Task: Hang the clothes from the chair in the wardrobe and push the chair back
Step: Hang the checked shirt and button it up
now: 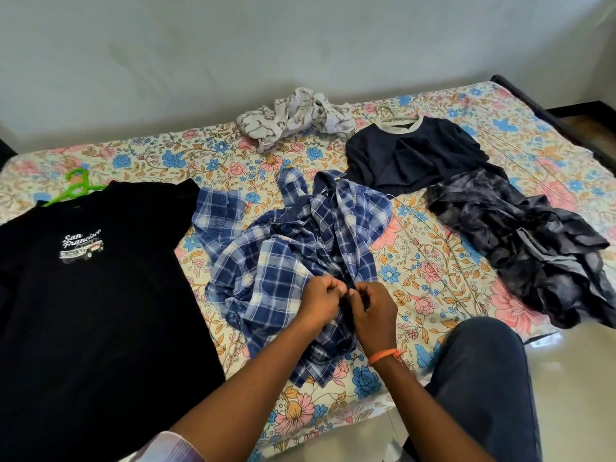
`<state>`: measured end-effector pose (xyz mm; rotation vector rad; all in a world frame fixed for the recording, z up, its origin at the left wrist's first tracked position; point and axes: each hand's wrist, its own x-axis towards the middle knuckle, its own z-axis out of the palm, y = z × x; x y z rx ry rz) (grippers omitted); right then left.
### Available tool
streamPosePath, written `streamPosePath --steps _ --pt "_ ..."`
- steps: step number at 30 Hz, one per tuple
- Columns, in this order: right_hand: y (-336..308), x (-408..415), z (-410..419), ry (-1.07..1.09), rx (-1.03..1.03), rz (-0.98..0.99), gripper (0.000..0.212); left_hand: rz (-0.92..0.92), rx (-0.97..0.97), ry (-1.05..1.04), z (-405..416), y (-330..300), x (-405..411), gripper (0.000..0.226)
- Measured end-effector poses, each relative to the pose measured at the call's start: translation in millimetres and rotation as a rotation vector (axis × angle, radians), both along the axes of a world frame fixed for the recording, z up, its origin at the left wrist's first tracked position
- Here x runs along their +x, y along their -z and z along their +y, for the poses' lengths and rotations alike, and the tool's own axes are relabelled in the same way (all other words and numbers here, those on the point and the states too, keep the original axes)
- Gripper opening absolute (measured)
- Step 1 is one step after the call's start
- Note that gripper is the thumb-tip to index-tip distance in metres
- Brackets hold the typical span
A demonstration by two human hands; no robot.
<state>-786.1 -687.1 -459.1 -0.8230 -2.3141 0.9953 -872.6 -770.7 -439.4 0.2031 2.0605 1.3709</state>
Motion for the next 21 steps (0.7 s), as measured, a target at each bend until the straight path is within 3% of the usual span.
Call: streamPosePath --steps 7,11,14,21 --pt "-7 2 -8 0.019 -0.068 0.095 0.01 -0.17 0.154 -0.103 -4 -8 6 0.014" --pt "-11 5 -6 0.019 -0.346 0.111 0.016 -0.183 0.151 -0.09 -9 -9 3 0.012" --pt "-11 8 0 -0.002 -0.438 0.088 0.01 -0.168 0.134 -0.083 -11 -8 2 0.013" --pt "-21 4 -1 0.029 -0.39 0.053 0.009 -0.214 0.113 -0.076 -13 -14 -2 0.02"
